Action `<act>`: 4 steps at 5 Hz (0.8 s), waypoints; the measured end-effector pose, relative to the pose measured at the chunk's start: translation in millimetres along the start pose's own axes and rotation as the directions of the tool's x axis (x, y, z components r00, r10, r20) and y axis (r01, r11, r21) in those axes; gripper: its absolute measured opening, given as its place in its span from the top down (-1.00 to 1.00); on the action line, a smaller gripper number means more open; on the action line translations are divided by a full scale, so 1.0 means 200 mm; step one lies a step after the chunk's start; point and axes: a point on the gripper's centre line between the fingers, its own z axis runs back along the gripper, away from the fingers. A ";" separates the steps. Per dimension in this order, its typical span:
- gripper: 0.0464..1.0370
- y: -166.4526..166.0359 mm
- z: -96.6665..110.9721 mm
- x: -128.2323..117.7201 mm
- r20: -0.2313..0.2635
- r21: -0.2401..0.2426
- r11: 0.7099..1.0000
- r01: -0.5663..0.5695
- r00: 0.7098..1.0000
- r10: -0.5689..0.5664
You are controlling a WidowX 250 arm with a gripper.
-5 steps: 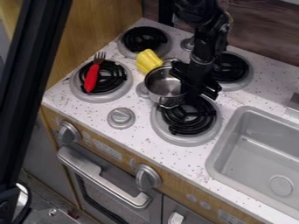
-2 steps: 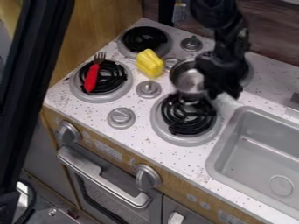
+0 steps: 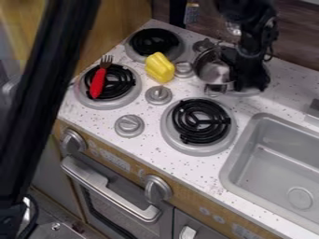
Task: Move silver pot from bottom right burner to top right burner
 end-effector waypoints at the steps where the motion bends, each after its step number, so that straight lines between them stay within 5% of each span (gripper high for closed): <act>1: 0.93 0.01 -0.05 0.08 0.005 0.014 1.000 0.003 1.000 -0.003; 4: 0.78 -0.03 -0.12 0.11 -0.016 -0.016 1.000 0.011 1.000 -0.012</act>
